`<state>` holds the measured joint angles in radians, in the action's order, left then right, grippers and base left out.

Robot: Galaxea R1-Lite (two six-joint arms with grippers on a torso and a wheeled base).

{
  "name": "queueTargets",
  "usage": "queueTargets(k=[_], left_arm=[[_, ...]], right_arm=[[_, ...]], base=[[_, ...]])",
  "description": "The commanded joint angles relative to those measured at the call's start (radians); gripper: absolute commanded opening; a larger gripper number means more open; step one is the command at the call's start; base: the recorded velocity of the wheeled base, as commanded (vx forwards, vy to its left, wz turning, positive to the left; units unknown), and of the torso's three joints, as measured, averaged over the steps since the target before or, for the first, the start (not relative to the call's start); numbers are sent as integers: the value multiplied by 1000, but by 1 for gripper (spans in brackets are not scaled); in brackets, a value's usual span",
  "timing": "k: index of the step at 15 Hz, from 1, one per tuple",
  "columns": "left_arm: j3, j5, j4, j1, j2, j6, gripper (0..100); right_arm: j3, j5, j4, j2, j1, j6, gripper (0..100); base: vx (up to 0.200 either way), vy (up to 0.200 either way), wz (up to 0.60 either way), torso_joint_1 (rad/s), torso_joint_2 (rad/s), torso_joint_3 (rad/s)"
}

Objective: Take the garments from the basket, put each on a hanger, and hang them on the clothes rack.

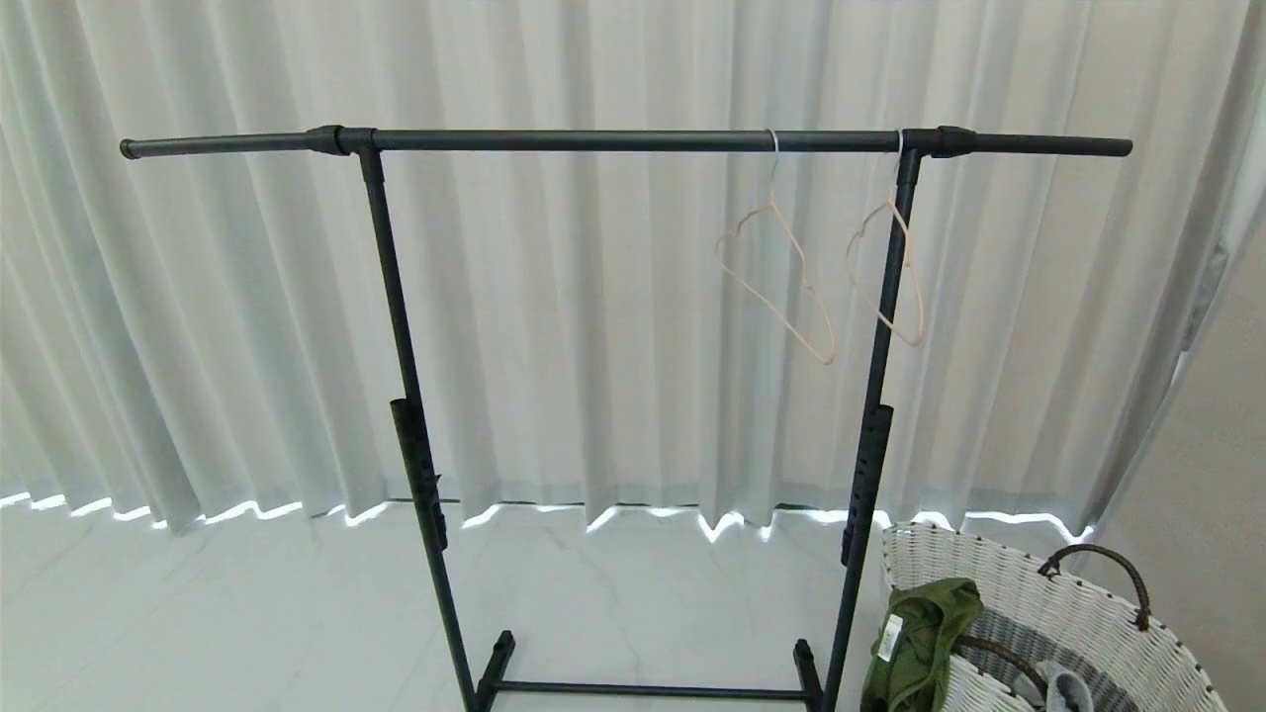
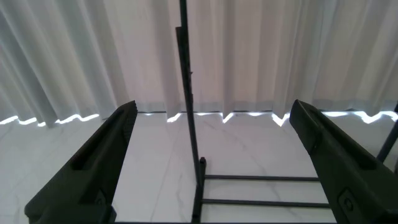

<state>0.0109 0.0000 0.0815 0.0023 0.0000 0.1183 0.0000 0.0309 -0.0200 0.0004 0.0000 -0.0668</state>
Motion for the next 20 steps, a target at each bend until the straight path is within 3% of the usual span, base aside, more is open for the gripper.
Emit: queueTargets(k=[1, 16, 20], left_arm=[[0, 0, 0, 1, 0, 0, 100], [0, 0, 0, 1, 2, 0, 100], [0, 0, 0, 1, 2, 0, 100]], right_arm=[[0, 0, 0, 0, 0, -1, 100], [0, 0, 0, 0, 0, -5, 100], [0, 0, 0, 0, 0, -11, 100]], base=[[0, 0, 0, 0, 0, 0], [0, 0, 0, -22, 74, 47], [200, 0, 0, -4, 17, 12]])
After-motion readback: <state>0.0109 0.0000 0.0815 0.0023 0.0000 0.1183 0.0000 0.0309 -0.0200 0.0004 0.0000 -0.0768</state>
